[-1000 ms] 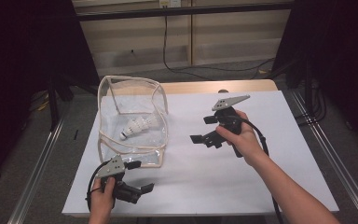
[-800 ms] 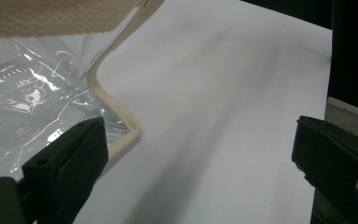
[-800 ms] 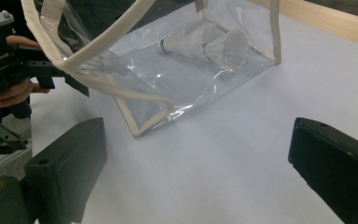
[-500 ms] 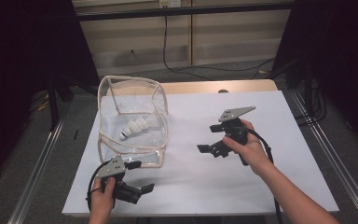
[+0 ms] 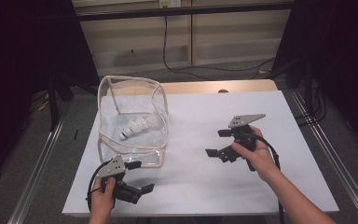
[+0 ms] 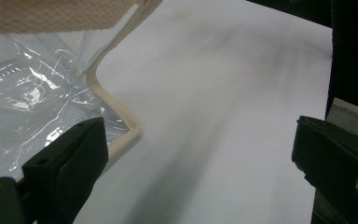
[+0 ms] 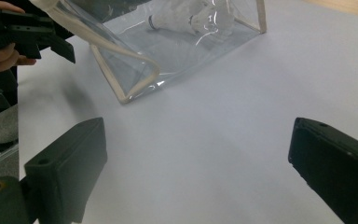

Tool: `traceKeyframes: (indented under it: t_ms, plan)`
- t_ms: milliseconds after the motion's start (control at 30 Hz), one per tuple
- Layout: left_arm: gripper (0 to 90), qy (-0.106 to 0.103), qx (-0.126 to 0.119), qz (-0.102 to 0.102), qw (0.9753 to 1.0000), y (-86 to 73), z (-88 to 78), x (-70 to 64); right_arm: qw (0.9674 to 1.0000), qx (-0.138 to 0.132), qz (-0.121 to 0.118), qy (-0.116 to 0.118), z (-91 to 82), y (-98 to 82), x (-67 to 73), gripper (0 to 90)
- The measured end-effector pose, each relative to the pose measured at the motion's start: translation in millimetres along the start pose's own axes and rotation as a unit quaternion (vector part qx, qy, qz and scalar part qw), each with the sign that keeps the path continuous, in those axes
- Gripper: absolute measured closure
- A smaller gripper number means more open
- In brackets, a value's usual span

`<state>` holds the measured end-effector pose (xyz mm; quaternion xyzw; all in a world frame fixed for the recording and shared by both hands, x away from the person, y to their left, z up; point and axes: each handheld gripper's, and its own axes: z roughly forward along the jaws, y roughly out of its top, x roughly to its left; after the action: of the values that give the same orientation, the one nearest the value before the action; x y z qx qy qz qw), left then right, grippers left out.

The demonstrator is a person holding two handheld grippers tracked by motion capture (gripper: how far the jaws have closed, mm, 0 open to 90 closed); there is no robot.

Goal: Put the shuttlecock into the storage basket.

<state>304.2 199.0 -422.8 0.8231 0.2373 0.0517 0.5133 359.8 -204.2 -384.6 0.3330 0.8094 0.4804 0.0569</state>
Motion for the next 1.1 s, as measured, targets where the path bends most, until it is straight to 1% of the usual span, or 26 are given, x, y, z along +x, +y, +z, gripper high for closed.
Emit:
traceKeyframes:
  t_ms: [67, 133, 167, 333, 533, 667, 833, 933, 1100]
  plan:
    - [3.8, 0.000, 0.000, -0.002, 1.0000, 0.3, 0.0, -0.4, 1.0000, -0.002, 0.003, 0.001, -1.5, -3.3, -0.7, 4.1]
    - [3.8, 0.001, -0.001, 0.000, 1.0000, 0.4, -0.1, -0.1, 1.0000, 0.000, 0.001, -0.002, -2.7, -6.4, -1.2, 4.2]
    - [3.8, 0.000, -0.002, -0.002, 1.0000, 0.2, 0.0, -0.2, 1.0000, 0.000, 0.002, -0.002, -3.4, -8.2, -1.7, 4.2]
    - [3.8, -0.001, 0.001, -0.001, 1.0000, 0.2, 0.2, -0.3, 0.9999, -0.008, 0.010, -0.005, -8.1, -17.0, -5.5, 4.1]
    - [3.8, -0.001, 0.002, -0.001, 1.0000, 0.3, 0.3, -0.3, 0.9999, 0.000, 0.007, -0.010, -10.8, -29.3, -7.3, 4.2]
    - [3.8, 0.000, 0.001, -0.003, 1.0000, 0.1, 0.7, -0.6, 0.9999, 0.000, 0.013, -0.010, -13.2, -37.2, -8.7, 4.1]
    - [3.8, -0.003, 0.000, 0.000, 1.0000, 0.3, 1.5, -0.6, 0.9997, -0.003, 0.020, -0.010, -17.5, -45.2, -10.7, 4.2]
    - [3.8, -0.001, 0.002, 0.000, 1.0000, 0.4, 1.2, -0.4, 0.9997, -0.002, 0.018, -0.015, -20.4, -49.8, -11.9, 4.2]
    - [3.8, -0.002, 0.000, 0.001, 1.0000, 0.4, 1.8, -0.3, 0.9995, -0.004, 0.027, -0.017, -25.5, -58.9, -15.0, 4.2]
